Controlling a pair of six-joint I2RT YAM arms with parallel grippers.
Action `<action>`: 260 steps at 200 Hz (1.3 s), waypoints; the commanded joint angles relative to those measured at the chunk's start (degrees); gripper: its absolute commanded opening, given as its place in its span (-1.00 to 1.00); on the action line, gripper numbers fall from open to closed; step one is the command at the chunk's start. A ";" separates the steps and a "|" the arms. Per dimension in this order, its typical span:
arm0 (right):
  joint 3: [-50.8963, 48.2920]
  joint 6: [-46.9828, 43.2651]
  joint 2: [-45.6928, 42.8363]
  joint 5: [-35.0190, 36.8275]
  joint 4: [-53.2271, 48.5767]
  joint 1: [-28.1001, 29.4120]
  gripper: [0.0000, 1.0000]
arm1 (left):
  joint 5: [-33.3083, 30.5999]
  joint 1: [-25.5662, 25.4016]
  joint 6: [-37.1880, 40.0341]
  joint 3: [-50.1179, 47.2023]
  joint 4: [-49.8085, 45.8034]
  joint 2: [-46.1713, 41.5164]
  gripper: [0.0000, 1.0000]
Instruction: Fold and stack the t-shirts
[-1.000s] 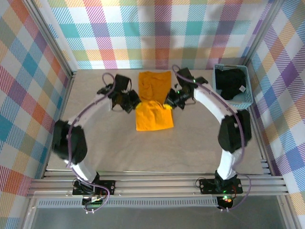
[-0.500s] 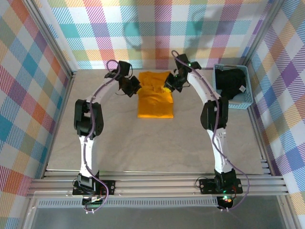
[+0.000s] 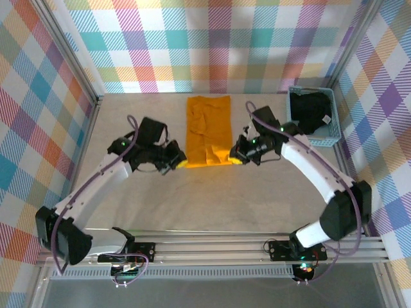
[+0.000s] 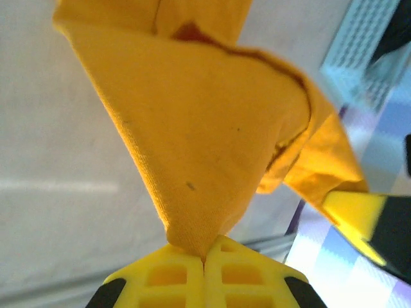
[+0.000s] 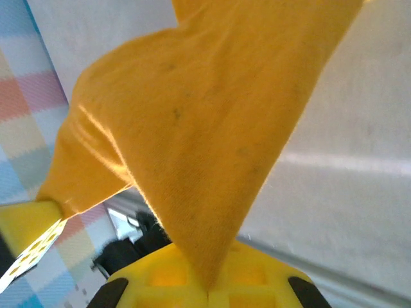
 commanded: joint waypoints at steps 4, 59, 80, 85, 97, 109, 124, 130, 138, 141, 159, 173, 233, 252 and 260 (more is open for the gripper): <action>-8.31 5.81 -7.08 -4.16 -0.31 3.26 -1.00 | 2.48 -3.26 -3.63 -6.61 -5.42 -5.78 -1.00; -13.87 9.51 -10.29 -4.65 0.00 4.78 -1.00 | 2.99 -4.39 -5.25 -12.03 -2.04 -8.11 -1.00; -12.85 10.35 -7.48 -3.80 0.48 4.70 -1.00 | 2.13 -4.25 -4.40 -10.91 -1.10 -4.85 -1.00; -12.75 10.48 -6.84 -3.59 0.58 4.65 -1.00 | 1.65 -4.32 -4.13 -10.52 -1.14 -4.04 -1.00; -12.96 10.91 -4.93 -3.74 1.29 4.20 -1.00 | 0.17 -3.99 -3.75 -10.23 -1.29 -2.19 -1.00; -13.69 11.41 -2.84 -4.22 3.43 3.70 -1.00 | -0.32 -3.05 -3.62 -10.78 0.47 -0.33 -1.00; -13.03 11.61 -0.13 -4.02 6.01 2.93 -1.00 | -0.89 -0.95 -3.19 -10.08 2.29 2.32 -1.00; -11.87 11.22 1.06 -3.91 6.08 2.40 -1.00 | -0.87 0.09 -2.75 -9.10 2.85 3.44 -1.00; -9.92 10.20 2.57 -3.41 5.51 1.57 -1.00 | -1.34 1.29 -1.79 -7.05 2.85 5.07 -1.00; -9.13 9.85 3.15 -3.07 5.05 1.27 -1.00 | -1.56 1.68 -1.28 -6.20 2.88 5.73 -1.00; -4.86 7.71 6.35 -1.80 3.60 -0.79 -1.00 | -1.84 3.51 1.45 -0.74 2.45 9.99 -1.00; -2.28 6.83 9.62 -2.16 3.53 -2.66 -1.00 | -1.48 4.91 2.91 2.40 3.12 13.96 -1.00; 12.08 2.92 24.89 -1.57 3.07 -7.06 -1.00 | -1.44 8.85 7.90 14.99 4.38 29.55 -1.00; 15.78 2.50 28.92 -1.34 2.53 -7.91 -1.00 | -1.58 9.45 8.97 19.02 4.49 33.38 -1.00; 16.99 2.41 30.16 -1.07 2.26 -8.19 -1.00 | -1.75 9.63 9.55 20.85 4.14 35.18 -1.00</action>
